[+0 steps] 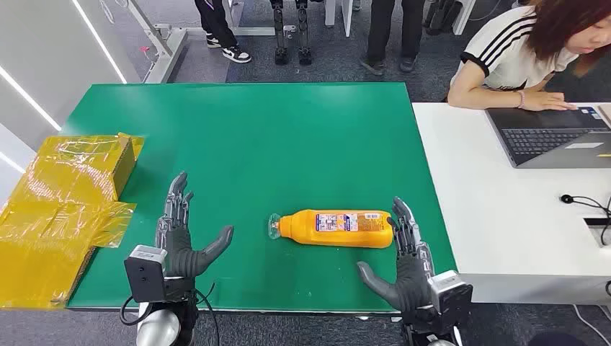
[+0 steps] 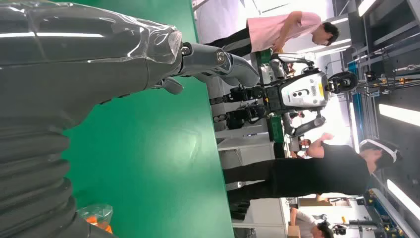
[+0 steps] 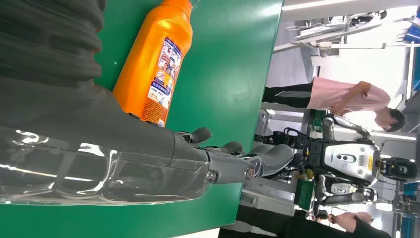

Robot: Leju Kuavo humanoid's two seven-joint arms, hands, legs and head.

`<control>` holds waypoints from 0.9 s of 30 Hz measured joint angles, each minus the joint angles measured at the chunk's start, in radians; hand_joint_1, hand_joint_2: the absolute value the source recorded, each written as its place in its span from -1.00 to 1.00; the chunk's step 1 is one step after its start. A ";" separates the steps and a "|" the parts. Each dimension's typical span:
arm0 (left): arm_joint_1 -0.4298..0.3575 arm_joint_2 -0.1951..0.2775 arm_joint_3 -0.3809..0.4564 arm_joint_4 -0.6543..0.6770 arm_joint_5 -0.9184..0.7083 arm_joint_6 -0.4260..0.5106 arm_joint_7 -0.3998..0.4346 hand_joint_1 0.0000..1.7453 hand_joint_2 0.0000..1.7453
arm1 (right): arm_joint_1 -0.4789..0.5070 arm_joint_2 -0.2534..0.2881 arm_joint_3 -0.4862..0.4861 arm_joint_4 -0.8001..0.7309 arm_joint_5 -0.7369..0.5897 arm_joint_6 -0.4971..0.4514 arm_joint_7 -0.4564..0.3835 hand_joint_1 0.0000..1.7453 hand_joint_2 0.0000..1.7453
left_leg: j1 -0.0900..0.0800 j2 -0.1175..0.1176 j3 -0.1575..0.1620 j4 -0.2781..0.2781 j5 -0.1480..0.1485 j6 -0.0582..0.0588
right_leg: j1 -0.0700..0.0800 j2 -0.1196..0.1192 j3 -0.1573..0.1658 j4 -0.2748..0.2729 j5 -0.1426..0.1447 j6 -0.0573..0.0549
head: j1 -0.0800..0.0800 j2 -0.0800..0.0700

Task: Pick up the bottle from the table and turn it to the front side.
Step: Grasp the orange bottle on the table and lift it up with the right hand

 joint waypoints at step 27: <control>-0.021 -0.004 0.008 0.014 -0.008 -0.032 -0.002 -1.00 1.00 | -0.014 0.025 -0.006 0.000 0.035 0.028 0.003 -1.00 1.00 | 0.000 0.000 0.000 0.000 0.000 0.000 | 0.000 0.000 0.000 0.000 0.000 0.000 | 0.000 0.000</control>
